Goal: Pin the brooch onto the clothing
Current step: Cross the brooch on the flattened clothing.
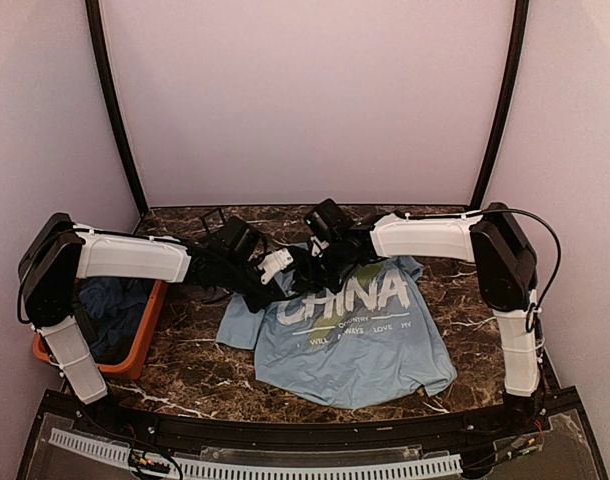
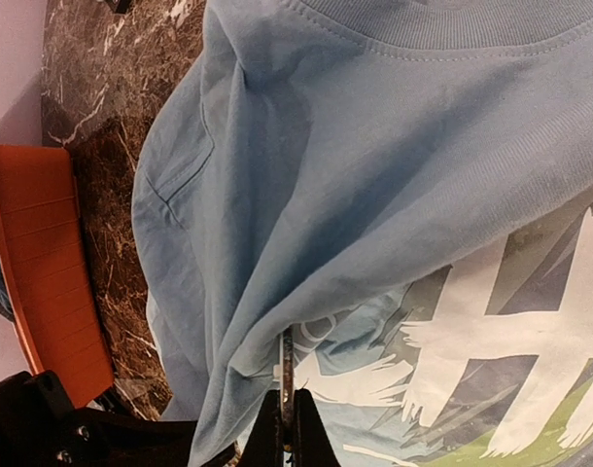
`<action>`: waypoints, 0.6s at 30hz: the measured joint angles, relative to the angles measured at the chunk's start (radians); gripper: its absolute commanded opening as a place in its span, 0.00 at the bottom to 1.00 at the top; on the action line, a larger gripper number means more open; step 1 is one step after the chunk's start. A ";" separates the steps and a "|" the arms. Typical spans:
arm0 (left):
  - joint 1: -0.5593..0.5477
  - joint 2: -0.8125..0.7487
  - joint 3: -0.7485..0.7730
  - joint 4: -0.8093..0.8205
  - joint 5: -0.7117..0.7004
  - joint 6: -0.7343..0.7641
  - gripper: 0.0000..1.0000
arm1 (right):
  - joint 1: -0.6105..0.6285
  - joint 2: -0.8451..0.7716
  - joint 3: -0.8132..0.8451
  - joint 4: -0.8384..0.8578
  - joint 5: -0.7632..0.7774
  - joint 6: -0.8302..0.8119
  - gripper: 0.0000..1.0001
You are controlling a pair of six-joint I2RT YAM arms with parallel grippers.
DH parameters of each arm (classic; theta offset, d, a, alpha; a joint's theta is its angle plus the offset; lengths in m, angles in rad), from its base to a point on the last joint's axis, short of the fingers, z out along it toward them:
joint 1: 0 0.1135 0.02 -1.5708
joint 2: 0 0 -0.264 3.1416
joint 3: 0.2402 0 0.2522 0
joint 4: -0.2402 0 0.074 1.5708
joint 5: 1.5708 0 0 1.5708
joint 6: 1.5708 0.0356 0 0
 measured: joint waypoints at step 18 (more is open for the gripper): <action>-0.002 0.000 0.000 -0.005 -0.021 0.009 0.03 | 0.028 0.000 -0.015 -0.023 -0.016 -0.171 0.00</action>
